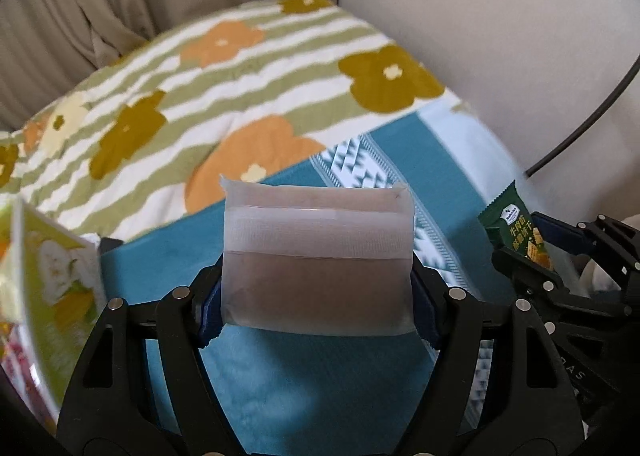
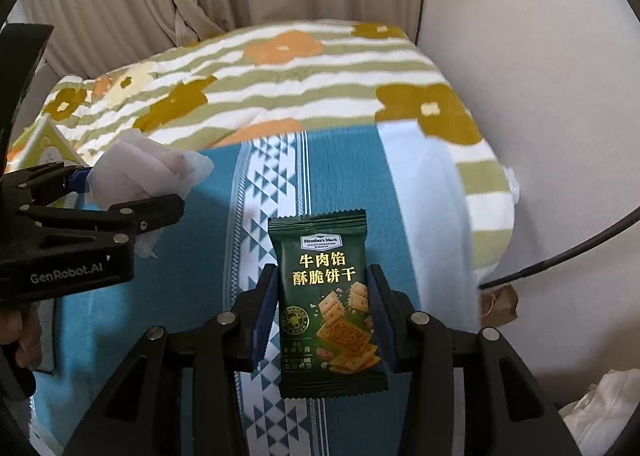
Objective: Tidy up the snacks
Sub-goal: 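Grasp the wrapped cake with the left gripper while the right grasps the green cracker packet, then carry both items over the box and release them inside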
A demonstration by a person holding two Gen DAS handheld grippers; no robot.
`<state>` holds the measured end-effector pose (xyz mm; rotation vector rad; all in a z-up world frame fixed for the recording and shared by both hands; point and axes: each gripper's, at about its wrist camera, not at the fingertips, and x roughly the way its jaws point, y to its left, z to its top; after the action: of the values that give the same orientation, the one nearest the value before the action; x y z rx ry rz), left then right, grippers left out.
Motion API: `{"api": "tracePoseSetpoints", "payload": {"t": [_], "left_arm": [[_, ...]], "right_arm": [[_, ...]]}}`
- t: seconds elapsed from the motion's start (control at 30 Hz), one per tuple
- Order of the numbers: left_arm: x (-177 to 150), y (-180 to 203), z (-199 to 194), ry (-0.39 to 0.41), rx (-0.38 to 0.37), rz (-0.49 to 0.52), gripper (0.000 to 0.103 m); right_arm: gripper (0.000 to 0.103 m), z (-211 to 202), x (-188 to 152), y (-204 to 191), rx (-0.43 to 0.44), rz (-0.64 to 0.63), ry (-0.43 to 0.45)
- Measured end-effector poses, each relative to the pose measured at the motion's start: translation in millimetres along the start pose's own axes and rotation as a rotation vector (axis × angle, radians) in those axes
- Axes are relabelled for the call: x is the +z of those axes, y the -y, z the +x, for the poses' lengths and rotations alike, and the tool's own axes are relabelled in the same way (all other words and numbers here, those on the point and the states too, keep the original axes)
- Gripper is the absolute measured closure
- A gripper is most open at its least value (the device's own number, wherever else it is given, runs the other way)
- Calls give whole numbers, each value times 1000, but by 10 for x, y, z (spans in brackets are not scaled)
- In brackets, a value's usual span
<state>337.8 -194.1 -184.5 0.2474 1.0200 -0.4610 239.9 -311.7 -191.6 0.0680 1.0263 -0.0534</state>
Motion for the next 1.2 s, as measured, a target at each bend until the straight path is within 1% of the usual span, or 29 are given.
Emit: {"api": "tracePoseSetpoints", "payload": {"t": [0.1,0.17,0.23,0.37,0.43,0.53,0.6,0.67,0.77,0.87,0.97,1.03,1.1,1.2], "left_arm": [[-30,49,-378,51,20,-1,32],[-62,35,-634,81,22,-21,32],[-109,-6,-911,108,24,-54,32],[-255,-153,-1426,154,75,-101,32],[-359,-308,-1671,174,95,-138,32],[-524,-563,-1959,197,146,-179,32],[-630,-781,-2128,207,167,-208,32],[-733,-1046,-2283,218,188,-235,32],[-836,-1435,-2410,214,218,-256,32],[-932,-1858,-2476,195,209,-266,32],[-997,-2257,-2439,164,217,-266,32],[-1020,-2508,-2369,141,203,-270,32],[-1029,-2675,-2273,116,188,-267,32],[-1025,-2899,-2104,82,144,-262,31]], "right_arm": [[63,-276,16,-41,6,-23,44],[63,-473,23,-88,12,-45,69],[63,-669,36,-146,38,-69,98],[63,-1033,73,-347,94,-133,154],[63,-1193,103,-497,151,-156,175],[63,-1366,149,-779,216,-198,206],[63,-1458,183,-974,259,-217,218],[63,-1559,229,-1260,290,-247,238],[63,-1623,314,-1606,360,-250,249],[63,-1627,389,-1941,360,-264,258],[63,-1579,504,-2319,406,-237,245],[63,-1528,560,-2530,420,-221,234],[63,-1446,622,-2720,415,-212,222],[63,-1363,678,-2935,403,-193,201]]}}
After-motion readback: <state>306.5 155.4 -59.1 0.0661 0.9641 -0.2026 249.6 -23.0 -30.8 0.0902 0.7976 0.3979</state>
